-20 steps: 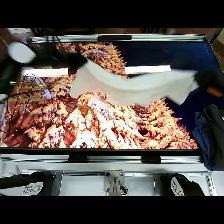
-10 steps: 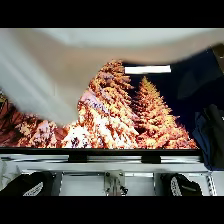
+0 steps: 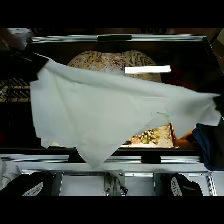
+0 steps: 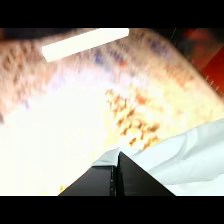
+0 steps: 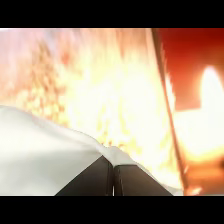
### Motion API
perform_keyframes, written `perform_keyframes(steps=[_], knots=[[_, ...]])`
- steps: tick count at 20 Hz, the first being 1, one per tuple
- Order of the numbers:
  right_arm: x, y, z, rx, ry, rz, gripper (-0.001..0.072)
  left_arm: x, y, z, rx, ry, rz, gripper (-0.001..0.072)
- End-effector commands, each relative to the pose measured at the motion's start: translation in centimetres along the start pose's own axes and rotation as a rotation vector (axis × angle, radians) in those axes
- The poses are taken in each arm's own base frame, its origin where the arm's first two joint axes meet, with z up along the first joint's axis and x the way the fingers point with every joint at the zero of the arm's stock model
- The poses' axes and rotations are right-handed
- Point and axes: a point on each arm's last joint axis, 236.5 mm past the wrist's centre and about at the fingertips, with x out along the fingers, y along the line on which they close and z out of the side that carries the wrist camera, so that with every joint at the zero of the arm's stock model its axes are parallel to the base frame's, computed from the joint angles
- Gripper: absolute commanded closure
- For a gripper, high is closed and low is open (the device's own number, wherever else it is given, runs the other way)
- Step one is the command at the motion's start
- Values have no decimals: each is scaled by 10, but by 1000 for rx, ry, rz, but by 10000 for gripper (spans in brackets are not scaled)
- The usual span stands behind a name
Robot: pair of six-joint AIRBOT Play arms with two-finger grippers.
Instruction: Fold the shirts.
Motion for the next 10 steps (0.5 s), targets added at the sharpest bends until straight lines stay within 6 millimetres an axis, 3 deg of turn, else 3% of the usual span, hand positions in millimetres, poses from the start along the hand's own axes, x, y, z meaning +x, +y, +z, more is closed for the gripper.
perform_keyframes(steps=[1,3,4,7,8,9,10], knots=[[109,-8,-75,185,209,86,662,107,39,-61,-82,74,70,681],[166,-10,-72,363,114,147,662,167,58,-93,-217,107,101,680],[186,-15,-72,441,92,150,662,193,65,-112,-302,149,110,680],[222,-22,-77,576,121,159,661,238,71,-159,-537,257,114,674],[228,-21,-79,594,135,167,662,245,70,-165,-594,271,105,622],[231,-20,-81,597,145,172,662,247,69,-167,-628,274,93,510],[232,-20,-82,590,151,172,661,245,68,-166,-665,278,80,301]])
